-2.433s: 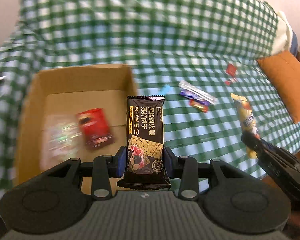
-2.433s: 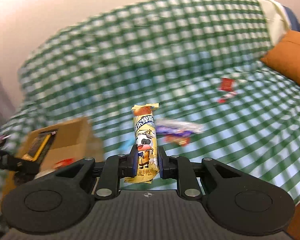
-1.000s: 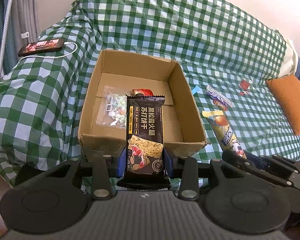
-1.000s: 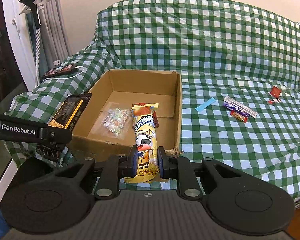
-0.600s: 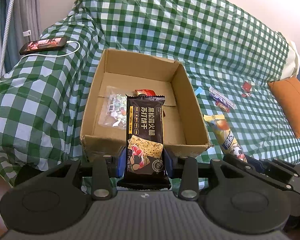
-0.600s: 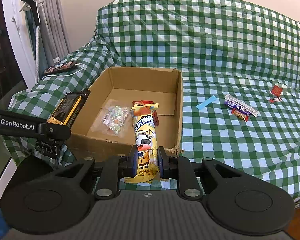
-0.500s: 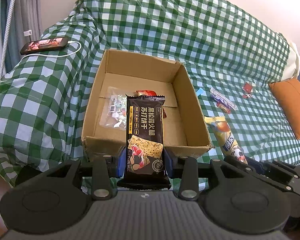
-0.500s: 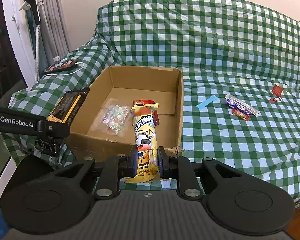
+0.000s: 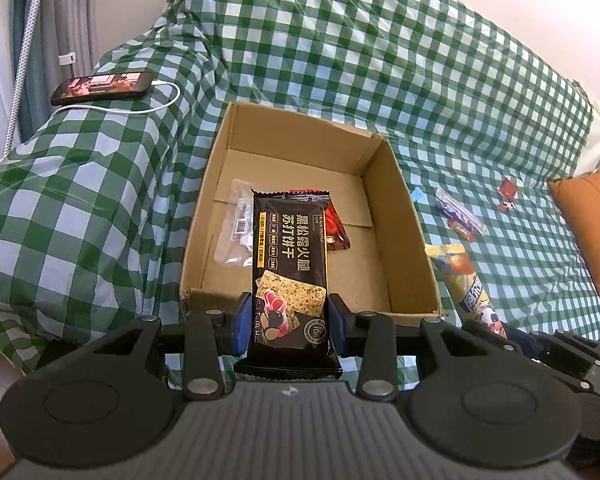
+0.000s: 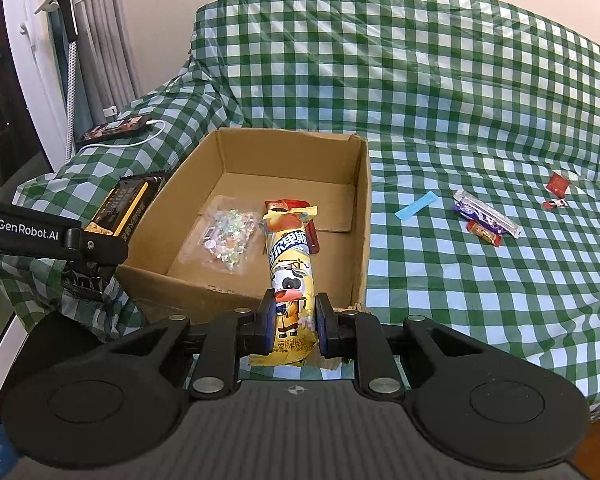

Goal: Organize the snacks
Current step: 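Lower both snacks into the box and open both tools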

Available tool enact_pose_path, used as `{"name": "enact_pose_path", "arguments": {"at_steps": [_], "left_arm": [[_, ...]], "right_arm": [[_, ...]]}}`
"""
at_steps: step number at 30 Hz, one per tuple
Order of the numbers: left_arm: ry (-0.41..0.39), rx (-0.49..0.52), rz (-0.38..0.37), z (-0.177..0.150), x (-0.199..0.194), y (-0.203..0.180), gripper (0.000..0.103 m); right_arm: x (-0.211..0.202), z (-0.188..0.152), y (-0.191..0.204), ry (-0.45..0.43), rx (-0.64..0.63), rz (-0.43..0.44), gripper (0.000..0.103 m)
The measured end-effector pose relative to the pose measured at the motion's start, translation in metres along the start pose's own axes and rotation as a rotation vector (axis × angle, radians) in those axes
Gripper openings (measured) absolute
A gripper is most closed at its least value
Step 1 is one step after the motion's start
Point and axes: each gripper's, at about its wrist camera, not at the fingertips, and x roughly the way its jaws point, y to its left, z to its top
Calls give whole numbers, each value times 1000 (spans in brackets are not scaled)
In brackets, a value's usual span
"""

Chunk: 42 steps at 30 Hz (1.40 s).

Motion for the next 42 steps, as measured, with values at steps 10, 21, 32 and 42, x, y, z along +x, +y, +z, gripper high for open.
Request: {"name": "enact_pose_path", "arguments": {"at_steps": [10,21,32,42], "left_arm": [[-11,-10,15,19,12,5,43],[-16,-16,19,57,43,4,43],[29,-8,33,84,104,0,43],[78,19,53,96,157,2,43]], "right_arm": [[16,15,-1,9,-1,13,21],[53,41,0,16,11,22,21],[108,58,-12,61,32,9,21],[156,71,-10,104,43,-1,21]]}}
